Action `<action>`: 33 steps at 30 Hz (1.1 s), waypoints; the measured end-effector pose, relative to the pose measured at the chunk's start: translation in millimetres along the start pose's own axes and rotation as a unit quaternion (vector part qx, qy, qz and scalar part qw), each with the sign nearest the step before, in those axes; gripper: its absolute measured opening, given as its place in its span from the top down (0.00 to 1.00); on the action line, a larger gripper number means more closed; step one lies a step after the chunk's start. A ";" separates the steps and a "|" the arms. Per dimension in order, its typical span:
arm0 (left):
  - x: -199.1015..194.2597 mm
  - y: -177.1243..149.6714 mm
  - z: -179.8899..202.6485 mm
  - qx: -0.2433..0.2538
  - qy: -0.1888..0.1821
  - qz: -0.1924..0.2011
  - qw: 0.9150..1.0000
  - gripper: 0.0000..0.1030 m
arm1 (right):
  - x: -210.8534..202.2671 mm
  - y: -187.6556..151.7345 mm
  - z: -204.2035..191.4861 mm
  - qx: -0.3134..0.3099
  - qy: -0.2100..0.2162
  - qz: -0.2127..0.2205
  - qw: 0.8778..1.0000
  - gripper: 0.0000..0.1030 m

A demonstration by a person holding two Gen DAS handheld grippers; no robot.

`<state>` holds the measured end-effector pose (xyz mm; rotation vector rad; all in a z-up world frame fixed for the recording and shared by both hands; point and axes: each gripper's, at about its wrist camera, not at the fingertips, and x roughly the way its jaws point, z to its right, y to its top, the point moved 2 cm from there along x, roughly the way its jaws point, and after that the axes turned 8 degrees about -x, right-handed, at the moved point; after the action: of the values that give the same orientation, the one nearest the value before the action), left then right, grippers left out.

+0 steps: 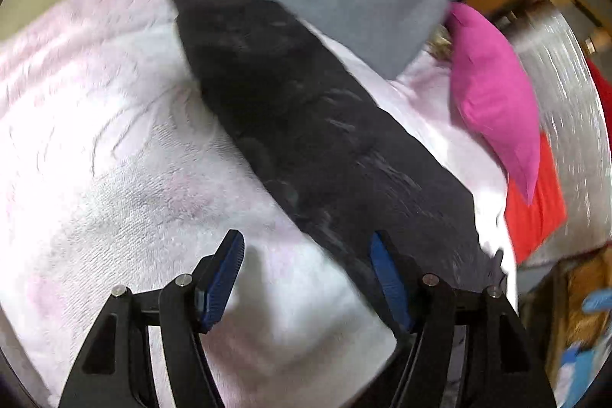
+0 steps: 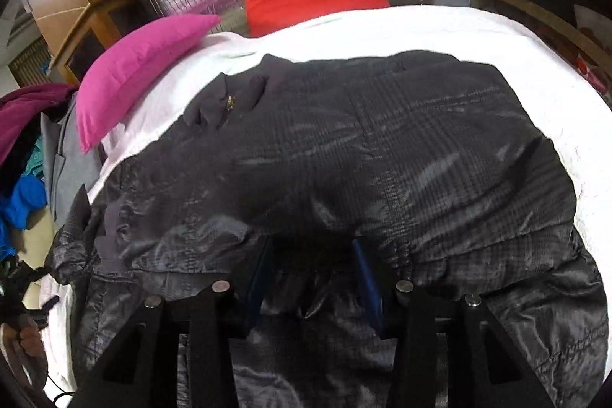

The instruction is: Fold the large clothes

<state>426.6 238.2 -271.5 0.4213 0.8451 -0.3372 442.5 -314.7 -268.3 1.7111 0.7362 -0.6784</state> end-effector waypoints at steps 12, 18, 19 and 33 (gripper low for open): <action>20.1 20.1 1.0 -0.026 -0.063 0.005 0.998 0.78 | -3.8 2.4 -0.1 0.001 0.000 0.012 1.000 0.55; 16.6 19.8 14.9 0.006 -0.053 0.033 0.998 0.94 | -2.4 3.4 -6.4 -0.004 -0.005 0.018 1.000 0.55; 11.5 18.1 21.9 0.020 -0.055 0.044 0.997 0.95 | -3.1 4.0 -6.1 -0.003 -0.006 0.020 1.000 0.55; -31.9 -102.4 142.7 0.247 -0.102 0.055 0.962 0.96 | -22.0 10.1 18.0 0.045 -0.008 0.047 0.998 0.55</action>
<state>453.2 84.2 -185.3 0.8799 0.5252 -0.4814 434.7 -337.2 -249.7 1.8090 0.6171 -0.6670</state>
